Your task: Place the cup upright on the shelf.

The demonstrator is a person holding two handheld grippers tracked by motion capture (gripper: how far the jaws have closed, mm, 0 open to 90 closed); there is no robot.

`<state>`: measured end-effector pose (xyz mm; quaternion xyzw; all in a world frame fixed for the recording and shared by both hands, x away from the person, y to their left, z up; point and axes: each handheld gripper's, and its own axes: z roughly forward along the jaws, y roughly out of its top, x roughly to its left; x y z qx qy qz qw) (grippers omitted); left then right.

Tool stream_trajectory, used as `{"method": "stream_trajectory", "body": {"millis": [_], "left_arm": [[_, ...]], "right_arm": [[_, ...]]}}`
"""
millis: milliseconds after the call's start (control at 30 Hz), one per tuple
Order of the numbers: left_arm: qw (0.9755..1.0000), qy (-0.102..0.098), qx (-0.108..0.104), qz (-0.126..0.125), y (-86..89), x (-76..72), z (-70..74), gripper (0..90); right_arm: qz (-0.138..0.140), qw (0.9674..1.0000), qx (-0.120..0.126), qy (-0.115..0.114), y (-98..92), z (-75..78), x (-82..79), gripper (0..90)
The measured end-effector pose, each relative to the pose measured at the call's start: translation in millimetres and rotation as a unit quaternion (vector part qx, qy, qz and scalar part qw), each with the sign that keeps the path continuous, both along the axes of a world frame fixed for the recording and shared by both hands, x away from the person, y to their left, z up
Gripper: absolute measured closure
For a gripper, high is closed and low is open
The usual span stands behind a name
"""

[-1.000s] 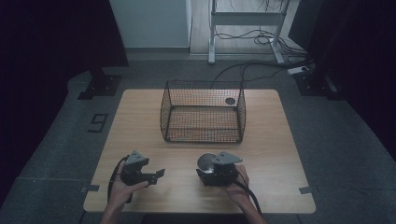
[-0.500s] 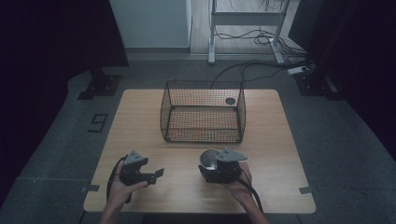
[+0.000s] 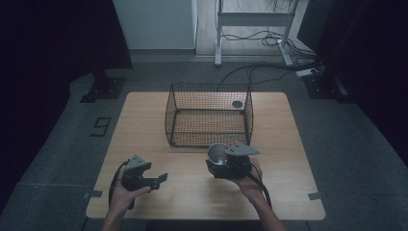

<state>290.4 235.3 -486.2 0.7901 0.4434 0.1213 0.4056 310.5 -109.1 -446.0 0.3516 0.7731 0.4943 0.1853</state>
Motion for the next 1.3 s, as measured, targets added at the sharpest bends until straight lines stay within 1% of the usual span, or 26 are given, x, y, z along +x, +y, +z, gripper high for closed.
{"method": "stream_trajectory", "body": {"millis": [167,300,433,567,900,1000,1300], "left_arm": [[1.0000,-0.001,-0.001,-0.002,0.1,-0.6,0.9,15.6],[1.0000,-0.003,-0.003,-0.001,0.9,-1.0,2.2,15.6],[1.0000,-0.003,-0.005,0.000,2.3,-0.9,2.4,15.6],[1.0000,-0.004,-0.006,0.000,3.0,-1.3,3.3,15.6],[1.0000,-0.003,-0.005,0.000,2.4,-1.0,2.6,15.6],[1.0000,-0.004,-0.005,0.000,2.4,-1.2,3.0,15.6],[1.0000,-0.004,-0.005,0.000,2.2,-1.2,3.0,15.6]], "right_arm": [[0.000,1.0000,0.006,0.000,2.8,11.8,7.9,18.4],[0.002,1.0000,0.005,0.001,5.1,21.0,14.3,18.4],[0.002,1.0000,0.007,0.002,6.2,27.3,20.4,18.4],[0.000,1.0000,0.003,0.001,8.3,33.0,25.8,18.4],[-0.003,1.0000,0.004,0.001,11.1,41.2,36.4,18.4],[-0.008,0.9999,0.007,0.001,11.4,44.0,39.6,18.3],[-0.016,0.9999,0.003,0.000,11.7,50.6,49.2,18.4]]}}
